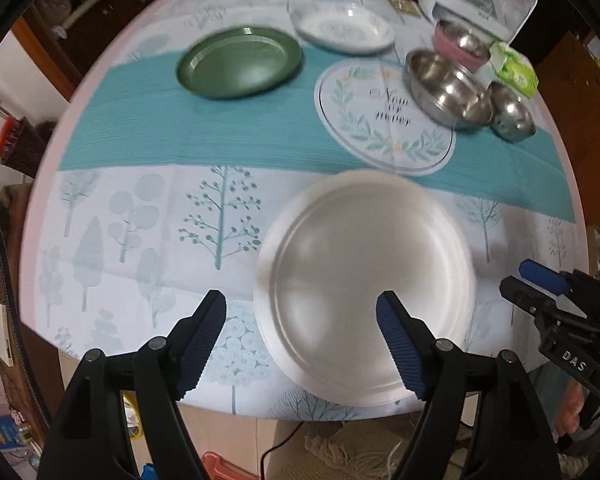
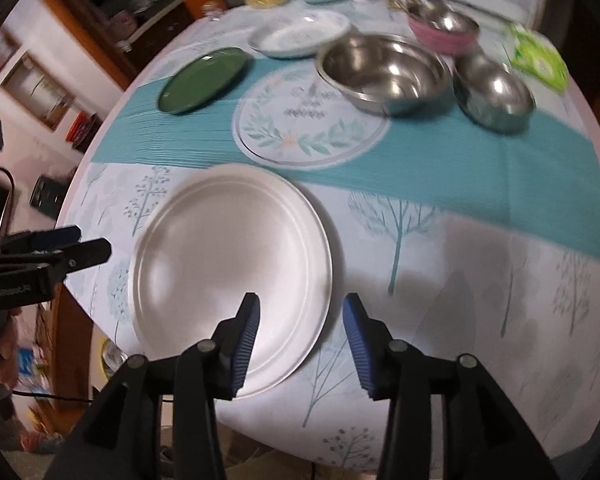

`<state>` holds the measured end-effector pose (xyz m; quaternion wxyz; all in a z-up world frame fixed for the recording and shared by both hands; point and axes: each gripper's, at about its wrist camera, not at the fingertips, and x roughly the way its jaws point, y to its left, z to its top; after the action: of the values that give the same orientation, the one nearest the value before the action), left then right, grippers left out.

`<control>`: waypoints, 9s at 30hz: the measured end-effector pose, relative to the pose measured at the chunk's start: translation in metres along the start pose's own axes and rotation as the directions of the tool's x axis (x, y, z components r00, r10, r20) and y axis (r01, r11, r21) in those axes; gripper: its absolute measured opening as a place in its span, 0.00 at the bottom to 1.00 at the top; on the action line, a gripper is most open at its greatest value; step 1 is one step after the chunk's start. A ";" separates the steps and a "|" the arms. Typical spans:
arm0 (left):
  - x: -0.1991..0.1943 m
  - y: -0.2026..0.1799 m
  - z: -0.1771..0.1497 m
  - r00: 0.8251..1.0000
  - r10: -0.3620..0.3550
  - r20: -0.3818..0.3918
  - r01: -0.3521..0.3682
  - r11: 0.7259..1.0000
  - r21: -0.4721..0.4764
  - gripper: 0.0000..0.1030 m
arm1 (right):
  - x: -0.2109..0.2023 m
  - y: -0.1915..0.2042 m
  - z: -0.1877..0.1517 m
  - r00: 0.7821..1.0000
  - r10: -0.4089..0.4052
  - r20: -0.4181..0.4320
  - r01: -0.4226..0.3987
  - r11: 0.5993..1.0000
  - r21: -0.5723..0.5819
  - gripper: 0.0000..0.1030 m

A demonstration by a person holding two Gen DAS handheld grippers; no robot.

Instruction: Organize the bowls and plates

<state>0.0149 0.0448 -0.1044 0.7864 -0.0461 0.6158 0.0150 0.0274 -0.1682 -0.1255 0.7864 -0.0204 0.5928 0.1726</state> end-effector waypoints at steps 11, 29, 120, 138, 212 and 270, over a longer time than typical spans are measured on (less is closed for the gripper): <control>-0.065 0.030 0.007 0.978 0.162 0.129 -0.157 0.986 -0.050 0.79 | -0.016 0.012 0.029 0.997 0.049 0.058 -0.042 0.993 -0.114 0.42; -0.015 0.164 0.210 0.963 0.051 0.264 -0.079 0.992 0.099 0.87 | 0.007 0.063 0.163 0.984 0.066 0.167 -0.102 0.971 0.218 0.48; 0.047 -0.002 0.000 0.996 -0.088 -0.033 0.093 0.980 0.175 0.16 | 0.028 0.005 0.003 0.997 0.044 -0.065 -0.033 0.987 0.156 0.08; 0.069 -0.009 -0.009 0.995 -0.088 -0.050 0.095 0.982 0.165 0.16 | 0.046 -0.003 -0.014 0.994 0.029 -0.109 -0.010 0.985 0.170 0.08; -0.069 0.011 0.028 0.953 0.010 0.302 -0.020 0.999 0.032 0.76 | -0.024 0.035 0.013 0.996 0.001 0.093 0.008 0.996 -0.090 0.31; 0.215 0.033 0.388 0.991 -0.135 0.017 0.134 0.990 0.044 0.54 | 0.162 -0.093 0.350 0.998 -0.051 -0.026 0.056 0.960 0.275 0.26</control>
<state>0.4393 0.1059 -0.2222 0.7924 -0.0704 0.6038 -0.0507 0.4174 -0.1325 -0.1900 0.7805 0.0714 0.6175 0.0670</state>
